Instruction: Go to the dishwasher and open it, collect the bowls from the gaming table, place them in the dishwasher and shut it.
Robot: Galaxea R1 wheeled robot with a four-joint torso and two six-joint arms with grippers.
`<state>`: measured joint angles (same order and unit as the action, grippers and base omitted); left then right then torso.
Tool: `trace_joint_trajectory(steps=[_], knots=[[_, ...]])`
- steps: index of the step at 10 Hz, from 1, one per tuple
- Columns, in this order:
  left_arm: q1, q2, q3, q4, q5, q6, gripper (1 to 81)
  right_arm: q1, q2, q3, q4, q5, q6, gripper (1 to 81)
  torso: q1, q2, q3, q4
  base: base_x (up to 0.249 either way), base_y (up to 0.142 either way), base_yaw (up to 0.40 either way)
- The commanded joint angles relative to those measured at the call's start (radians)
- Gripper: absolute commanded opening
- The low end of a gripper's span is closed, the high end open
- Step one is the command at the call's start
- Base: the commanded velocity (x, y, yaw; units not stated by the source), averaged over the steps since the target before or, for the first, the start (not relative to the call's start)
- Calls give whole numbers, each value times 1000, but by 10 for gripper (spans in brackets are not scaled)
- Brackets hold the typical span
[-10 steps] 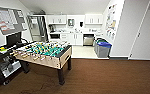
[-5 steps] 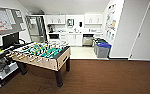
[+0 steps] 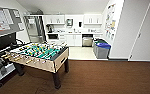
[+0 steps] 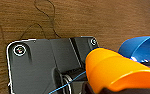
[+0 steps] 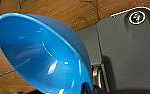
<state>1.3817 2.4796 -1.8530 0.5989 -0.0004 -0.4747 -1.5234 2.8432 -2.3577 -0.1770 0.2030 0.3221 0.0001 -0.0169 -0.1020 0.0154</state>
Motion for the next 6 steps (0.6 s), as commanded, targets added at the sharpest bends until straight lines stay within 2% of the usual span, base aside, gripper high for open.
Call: trace_joint_trajectory(steps=[1, 2, 6], knots=[[-49, -27, 28, 12, 27, 2, 10, 41, -8, 15, -21, -45, -5, 10, 0, 0, 0, 0, 112, -83, 0], [-51, -28, 28, 12, 27, 2, 10, 41, -8, 15, -21, -45, -5, 10, 0, 0, 0, 0, 111, -61, 0], [-49, -30, 29, 12, 27, 2, 10, 42, -8, 17, -21, -45, -5, 10, 0, 0, 0, 0, 112, 0, 0]])
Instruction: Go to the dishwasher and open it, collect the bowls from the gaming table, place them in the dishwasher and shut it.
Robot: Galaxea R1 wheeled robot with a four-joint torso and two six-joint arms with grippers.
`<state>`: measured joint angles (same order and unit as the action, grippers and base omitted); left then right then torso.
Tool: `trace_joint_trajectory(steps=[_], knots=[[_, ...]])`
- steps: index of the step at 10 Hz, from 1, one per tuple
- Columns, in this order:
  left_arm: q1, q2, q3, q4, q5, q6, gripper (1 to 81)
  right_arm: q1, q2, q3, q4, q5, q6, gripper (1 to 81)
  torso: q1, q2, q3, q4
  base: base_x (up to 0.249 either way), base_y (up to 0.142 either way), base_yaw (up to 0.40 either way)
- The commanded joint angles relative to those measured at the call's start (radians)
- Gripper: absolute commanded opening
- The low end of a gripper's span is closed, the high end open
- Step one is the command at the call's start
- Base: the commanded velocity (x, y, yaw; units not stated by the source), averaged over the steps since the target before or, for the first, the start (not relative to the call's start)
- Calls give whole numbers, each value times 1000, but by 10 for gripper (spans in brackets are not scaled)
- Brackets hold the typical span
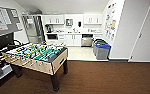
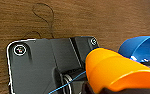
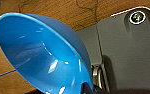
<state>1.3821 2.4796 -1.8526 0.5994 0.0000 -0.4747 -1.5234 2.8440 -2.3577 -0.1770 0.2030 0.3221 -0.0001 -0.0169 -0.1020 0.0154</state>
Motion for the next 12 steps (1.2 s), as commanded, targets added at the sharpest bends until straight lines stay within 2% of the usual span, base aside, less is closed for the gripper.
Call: trace_joint_trajectory(steps=[1, 12], knots=[[-50, -30, 29, 11, 26, 2, 10, 42, -9, 19, -21, -45, -5, 10, 0, 0, 0, 0, 112, 0, 0], [-51, -27, 29, 13, 26, 2, 10, 41, -9, 14, -19, -45, -5, 10, 1, 1, 0, 0, 116, 0, 0]])
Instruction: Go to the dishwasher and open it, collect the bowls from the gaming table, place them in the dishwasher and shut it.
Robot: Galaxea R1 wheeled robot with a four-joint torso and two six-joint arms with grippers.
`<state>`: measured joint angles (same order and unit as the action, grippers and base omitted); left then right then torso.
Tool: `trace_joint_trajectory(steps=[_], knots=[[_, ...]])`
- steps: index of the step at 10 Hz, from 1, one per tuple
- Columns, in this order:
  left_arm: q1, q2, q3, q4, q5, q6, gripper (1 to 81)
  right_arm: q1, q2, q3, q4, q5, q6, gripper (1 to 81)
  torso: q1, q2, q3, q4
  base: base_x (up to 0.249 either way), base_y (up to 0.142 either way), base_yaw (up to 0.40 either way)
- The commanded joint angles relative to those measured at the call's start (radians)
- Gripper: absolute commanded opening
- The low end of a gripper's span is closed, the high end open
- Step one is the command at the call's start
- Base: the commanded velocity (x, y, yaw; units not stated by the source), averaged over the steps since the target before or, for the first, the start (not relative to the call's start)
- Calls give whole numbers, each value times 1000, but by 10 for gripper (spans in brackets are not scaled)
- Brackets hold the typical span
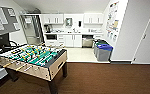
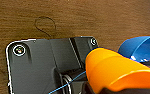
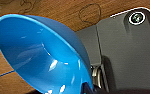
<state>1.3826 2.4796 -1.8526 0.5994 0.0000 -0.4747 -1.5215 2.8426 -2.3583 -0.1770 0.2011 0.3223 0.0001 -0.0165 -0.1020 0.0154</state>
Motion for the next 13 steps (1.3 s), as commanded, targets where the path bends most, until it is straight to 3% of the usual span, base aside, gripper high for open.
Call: trace_joint_trajectory(steps=[1, 6, 11, 13], knots=[[-50, -27, 30, 13, 26, 2, 10, 39, -7, 15, -19, -43, -5, 10, 0, 0, 0, 0, 131, 0, 0], [-50, -34, 30, 11, 21, 2, 10, 37, -9, 15, -19, -43, -5, 10, 0, 0, 0, 0, 136, 0, 0], [-50, -112, 88, 8, -25, -2, 10, 40, -18, 18, -19, -43, -3, 10, 0, 0, 0, 0, 137, 0, 0], [-49, -108, 87, 10, -25, -2, 10, 36, -90, 65, -16, -43, 0, 10, 0, 0, 0, 0, 137, 0, 0]])
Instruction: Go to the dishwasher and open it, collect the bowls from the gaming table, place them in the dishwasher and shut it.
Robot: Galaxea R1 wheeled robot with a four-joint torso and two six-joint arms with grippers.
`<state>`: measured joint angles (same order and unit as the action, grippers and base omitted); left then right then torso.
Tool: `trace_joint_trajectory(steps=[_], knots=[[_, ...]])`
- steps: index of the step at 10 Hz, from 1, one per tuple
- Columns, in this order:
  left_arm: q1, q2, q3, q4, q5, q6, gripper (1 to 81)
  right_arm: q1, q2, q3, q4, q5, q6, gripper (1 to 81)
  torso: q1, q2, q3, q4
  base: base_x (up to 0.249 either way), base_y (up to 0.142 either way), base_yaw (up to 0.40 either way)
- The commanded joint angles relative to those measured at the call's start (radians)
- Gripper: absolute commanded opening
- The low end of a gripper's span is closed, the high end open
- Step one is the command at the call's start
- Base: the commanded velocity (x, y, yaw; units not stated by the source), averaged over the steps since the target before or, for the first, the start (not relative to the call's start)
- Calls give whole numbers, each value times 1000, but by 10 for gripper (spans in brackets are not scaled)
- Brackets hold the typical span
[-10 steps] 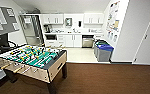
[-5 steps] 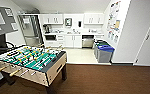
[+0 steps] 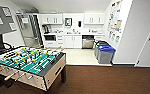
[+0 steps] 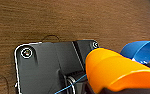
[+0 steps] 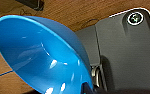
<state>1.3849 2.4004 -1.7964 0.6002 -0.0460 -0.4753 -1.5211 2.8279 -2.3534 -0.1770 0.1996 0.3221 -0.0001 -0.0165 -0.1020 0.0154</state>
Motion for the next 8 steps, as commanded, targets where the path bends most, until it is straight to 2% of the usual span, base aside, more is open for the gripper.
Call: trace_joint_trajectory(steps=[1, 2, 8], knots=[[-49, -26, 29, 10, 23, 0, 10, 34, -115, 97, -16, -42, 0, 10, 0, 0, 0, 0, 137, 0, 0], [-51, -24, 32, 10, 23, 0, 10, 32, -138, 117, -18, -42, 0, 10, 0, 0, 0, 0, 137, 0, 0], [-46, -27, 32, 10, 23, 0, 10, 34, -144, 116, -19, -42, -2, 10, 1, 0, 0, 0, 137, 0, 0]])
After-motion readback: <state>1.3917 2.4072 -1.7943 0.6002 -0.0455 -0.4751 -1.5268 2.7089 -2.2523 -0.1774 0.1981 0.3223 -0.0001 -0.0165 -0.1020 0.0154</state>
